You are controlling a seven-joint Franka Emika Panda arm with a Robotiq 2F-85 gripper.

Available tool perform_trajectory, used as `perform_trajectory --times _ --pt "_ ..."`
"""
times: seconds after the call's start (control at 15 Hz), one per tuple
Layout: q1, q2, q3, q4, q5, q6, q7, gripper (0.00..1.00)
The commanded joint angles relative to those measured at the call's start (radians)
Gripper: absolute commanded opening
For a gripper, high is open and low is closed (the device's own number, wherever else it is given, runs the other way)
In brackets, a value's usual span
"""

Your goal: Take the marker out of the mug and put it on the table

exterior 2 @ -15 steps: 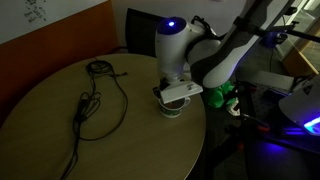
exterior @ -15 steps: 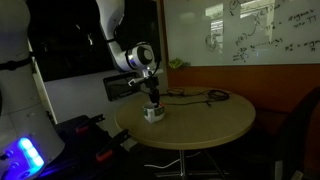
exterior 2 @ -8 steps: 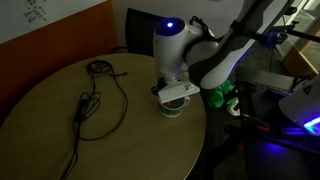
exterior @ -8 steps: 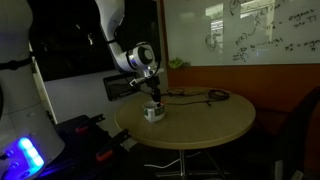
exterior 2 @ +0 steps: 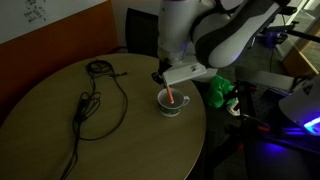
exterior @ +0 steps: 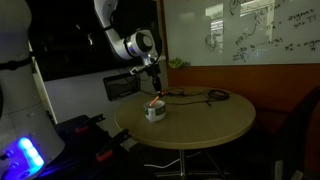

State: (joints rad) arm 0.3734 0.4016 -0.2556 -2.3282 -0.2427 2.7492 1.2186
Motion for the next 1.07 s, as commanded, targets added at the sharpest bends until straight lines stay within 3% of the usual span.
perform_trajectory --times 0.0,0.2,0.53,1.0 --pt "-0.040 -0.117 0.029 -0.051 -0.007 -0.042 -0.055 0.05" --pt "-0.083 -0.155 0.079 -0.039 0.021 -0.054 -0.105 0.05" --pt "-0.164 -0.083 0.243 0.024 0.253 -0.050 -0.281 0.05" --pt "-0.126 0.157 0.275 0.217 0.303 -0.084 -0.376 0.05"
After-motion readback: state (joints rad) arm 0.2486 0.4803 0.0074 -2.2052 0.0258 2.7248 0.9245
